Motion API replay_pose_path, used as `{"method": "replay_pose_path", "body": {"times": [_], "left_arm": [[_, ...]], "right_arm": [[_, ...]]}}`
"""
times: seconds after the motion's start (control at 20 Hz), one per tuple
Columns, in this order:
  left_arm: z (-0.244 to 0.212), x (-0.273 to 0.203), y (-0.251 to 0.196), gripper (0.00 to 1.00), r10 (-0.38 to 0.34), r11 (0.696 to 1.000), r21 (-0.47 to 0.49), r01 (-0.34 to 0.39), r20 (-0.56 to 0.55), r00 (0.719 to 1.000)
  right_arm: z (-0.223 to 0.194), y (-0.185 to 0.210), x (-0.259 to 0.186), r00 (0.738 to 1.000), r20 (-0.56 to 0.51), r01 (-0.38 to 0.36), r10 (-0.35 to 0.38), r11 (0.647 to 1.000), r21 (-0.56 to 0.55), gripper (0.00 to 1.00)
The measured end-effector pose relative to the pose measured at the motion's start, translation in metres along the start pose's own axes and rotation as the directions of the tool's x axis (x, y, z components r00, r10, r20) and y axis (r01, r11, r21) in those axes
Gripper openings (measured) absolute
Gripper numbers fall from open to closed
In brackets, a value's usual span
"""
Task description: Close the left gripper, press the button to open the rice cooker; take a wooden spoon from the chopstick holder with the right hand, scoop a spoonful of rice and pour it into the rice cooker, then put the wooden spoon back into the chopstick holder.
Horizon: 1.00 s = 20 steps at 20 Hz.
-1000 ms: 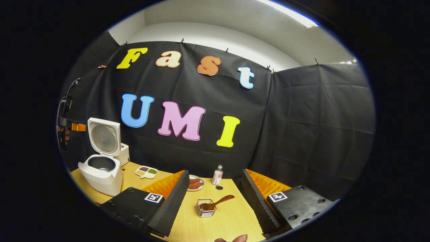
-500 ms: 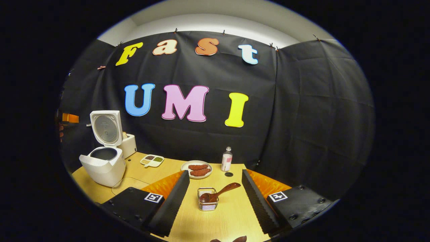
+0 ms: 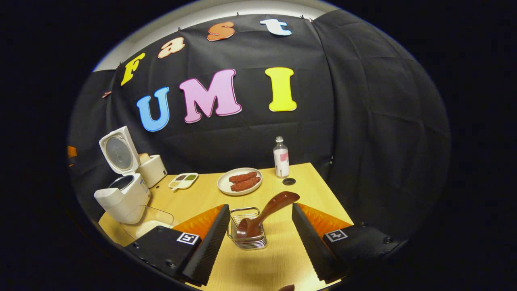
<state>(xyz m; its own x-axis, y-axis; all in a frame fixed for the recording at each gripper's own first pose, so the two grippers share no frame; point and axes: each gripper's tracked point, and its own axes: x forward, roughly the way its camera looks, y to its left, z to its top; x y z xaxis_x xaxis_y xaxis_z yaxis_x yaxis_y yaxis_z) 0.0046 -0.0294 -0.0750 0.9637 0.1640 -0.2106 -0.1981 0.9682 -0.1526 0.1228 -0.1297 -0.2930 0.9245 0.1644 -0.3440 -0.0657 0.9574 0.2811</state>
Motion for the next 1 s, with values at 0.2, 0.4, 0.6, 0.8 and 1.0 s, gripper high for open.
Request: {"method": "replay_pose_path", "body": {"times": [0.2, 0.4, 0.6, 0.8, 1.0], "left_arm": [[-0.015, -0.009, 0.001, 0.9, 0.048, 0.999, 0.007, -0.048, -0.026, 0.998], [-0.021, -0.02, 0.01, 0.91, 0.099, 0.995, 0.014, -0.099, -0.041, 0.994], [-0.018, -0.028, 0.02, 0.9, 0.137, 0.99, 0.028, -0.136, -0.034, 0.99], [-0.018, -0.032, 0.027, 0.91, 0.158, 0.987, 0.006, -0.158, -0.034, 0.987], [-0.015, -0.033, 0.034, 0.9, 0.149, 0.988, 0.034, -0.148, -0.034, 0.988]], "right_arm": [[-0.034, 0.0, 0.04, 0.995, -0.09, -0.045, 0.053, 0.995, 0.084, 0.96], [-0.044, 0.004, 0.066, 0.99, -0.117, -0.061, 0.075, 0.991, 0.12, 0.66], [-0.049, 0.013, 0.067, 0.982, -0.137, -0.105, 0.126, 0.983, 0.152, 0.31], [-0.041, 0.01, 0.075, 0.982, -0.147, -0.083, 0.118, 0.97, 0.227, 0.16], [-0.013, 0.014, 0.066, 0.988, -0.1, -0.093, 0.119, 0.967, 0.236, 0.16]]}}
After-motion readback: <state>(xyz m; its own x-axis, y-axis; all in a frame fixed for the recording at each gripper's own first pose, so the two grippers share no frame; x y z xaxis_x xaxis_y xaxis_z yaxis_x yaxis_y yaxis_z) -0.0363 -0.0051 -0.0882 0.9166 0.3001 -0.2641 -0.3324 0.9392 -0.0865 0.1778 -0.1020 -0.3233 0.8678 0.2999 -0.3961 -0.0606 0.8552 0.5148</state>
